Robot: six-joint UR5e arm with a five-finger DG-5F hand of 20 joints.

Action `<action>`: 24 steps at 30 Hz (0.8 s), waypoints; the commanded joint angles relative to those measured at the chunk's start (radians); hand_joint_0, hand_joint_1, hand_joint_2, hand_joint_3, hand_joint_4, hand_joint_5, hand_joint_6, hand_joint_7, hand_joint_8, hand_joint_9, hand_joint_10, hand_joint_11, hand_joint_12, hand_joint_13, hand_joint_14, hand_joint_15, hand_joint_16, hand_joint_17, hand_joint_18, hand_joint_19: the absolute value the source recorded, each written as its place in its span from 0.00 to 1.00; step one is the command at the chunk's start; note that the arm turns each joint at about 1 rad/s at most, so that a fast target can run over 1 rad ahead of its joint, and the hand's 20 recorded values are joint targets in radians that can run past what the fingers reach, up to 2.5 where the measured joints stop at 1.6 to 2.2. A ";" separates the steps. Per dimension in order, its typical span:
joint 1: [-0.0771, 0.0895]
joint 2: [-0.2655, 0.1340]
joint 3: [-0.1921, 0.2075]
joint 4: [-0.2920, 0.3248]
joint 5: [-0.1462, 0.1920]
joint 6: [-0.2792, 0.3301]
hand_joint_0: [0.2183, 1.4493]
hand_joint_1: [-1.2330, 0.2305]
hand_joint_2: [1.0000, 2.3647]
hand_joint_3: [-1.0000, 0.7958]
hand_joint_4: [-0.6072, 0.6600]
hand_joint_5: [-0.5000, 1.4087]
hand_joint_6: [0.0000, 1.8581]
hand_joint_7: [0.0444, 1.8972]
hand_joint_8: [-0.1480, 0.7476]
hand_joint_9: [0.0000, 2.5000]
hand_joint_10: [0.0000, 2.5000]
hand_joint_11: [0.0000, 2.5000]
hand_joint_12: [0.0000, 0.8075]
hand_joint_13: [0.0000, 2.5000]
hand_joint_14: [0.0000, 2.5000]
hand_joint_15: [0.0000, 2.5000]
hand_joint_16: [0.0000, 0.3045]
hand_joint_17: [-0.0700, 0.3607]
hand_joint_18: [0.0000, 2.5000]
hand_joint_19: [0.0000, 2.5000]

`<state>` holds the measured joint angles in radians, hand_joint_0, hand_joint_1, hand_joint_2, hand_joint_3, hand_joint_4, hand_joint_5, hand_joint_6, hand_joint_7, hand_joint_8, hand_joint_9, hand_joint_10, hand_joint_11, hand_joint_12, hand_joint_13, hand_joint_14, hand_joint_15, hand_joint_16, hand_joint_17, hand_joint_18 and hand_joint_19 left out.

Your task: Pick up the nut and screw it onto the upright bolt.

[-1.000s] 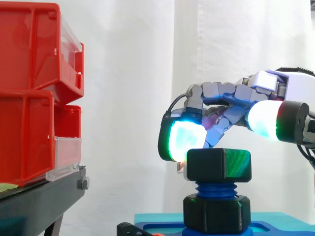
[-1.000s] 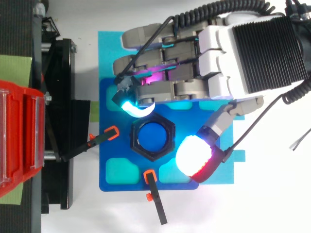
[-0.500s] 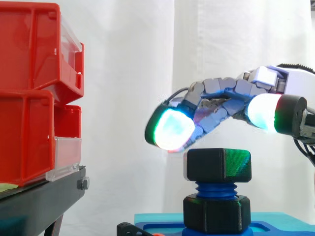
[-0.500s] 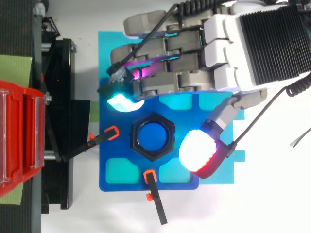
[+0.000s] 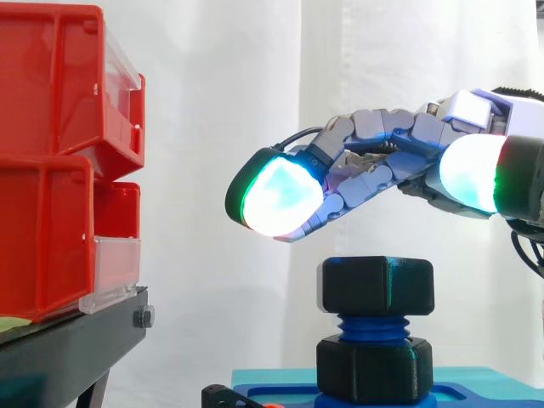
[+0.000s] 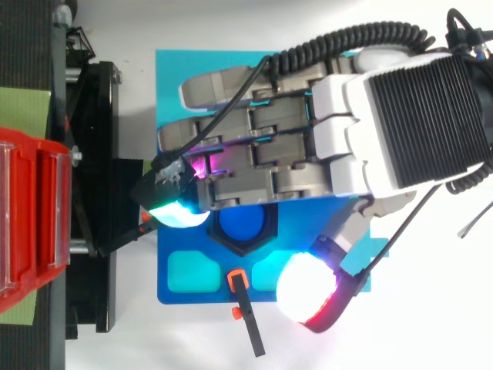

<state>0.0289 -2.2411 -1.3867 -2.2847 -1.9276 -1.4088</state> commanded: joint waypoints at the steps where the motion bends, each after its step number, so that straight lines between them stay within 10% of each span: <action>1: 0.013 0.000 0.000 -0.001 0.013 0.001 0.20 0.72 0.00 0.28 0.62 0.21 0.27 0.33 0.38 0.28 0.00 0.00 0.27 0.19 0.00 0.00 0.09 0.31 0.07 0.00; 16: 0.019 -0.002 -0.002 -0.019 0.022 -0.001 0.20 0.73 0.00 0.28 0.62 0.21 0.27 0.36 0.38 0.28 0.00 0.00 0.28 0.20 0.00 0.00 0.09 0.31 0.07 0.00; 24: 0.011 -0.078 0.043 0.005 0.018 0.037 0.20 0.73 0.00 0.28 0.62 0.22 0.27 0.38 0.39 0.29 0.00 0.00 0.29 0.21 0.00 0.00 0.09 0.31 0.08 0.00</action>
<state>0.0407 -2.3014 -1.3682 -2.2867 -1.9073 -1.3887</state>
